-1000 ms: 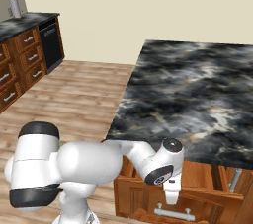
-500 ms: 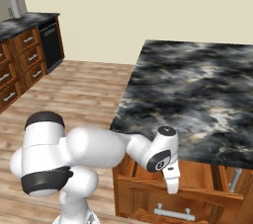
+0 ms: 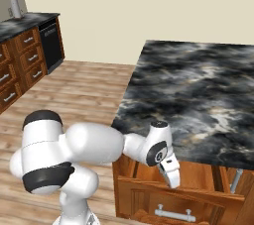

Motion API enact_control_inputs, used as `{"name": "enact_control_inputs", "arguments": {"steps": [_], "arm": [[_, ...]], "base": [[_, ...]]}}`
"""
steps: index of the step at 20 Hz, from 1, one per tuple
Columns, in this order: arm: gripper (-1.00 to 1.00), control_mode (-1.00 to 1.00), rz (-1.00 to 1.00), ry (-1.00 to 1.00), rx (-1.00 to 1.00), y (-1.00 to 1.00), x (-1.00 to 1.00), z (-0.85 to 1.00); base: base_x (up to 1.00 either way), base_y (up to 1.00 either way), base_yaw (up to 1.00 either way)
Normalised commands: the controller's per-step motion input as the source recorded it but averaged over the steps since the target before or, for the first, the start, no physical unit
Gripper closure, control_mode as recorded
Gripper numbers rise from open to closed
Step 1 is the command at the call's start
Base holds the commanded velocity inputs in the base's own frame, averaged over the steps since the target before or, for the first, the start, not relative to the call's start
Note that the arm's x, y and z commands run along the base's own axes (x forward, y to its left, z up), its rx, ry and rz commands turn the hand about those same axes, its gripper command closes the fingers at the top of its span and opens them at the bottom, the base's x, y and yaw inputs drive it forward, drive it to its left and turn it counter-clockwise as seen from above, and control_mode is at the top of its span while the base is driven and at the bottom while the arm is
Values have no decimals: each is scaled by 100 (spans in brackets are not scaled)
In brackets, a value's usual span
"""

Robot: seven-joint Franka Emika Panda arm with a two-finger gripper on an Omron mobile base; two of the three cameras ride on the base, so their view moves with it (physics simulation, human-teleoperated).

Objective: Take the tongs from the drawer on the right and place them on the dining counter next to the tray containing the kebab skewer.

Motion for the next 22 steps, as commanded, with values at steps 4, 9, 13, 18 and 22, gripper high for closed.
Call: {"name": "enact_control_inputs", "arguments": {"steps": [4,9,13,18,22], "arm": [[-100,-100,22,0,-2,0,0,0],[-100,-100,28,1,-1,0,0,0],[-100,-100,27,4,0,0,5,0],[-100,-100,29,4,0,0,20,0],[-100,-100,28,0,0,0,11,-6]], "base": [[0,0,0],[0,0,0],[0,0,0],[0,0,0],[0,0,0]]}}
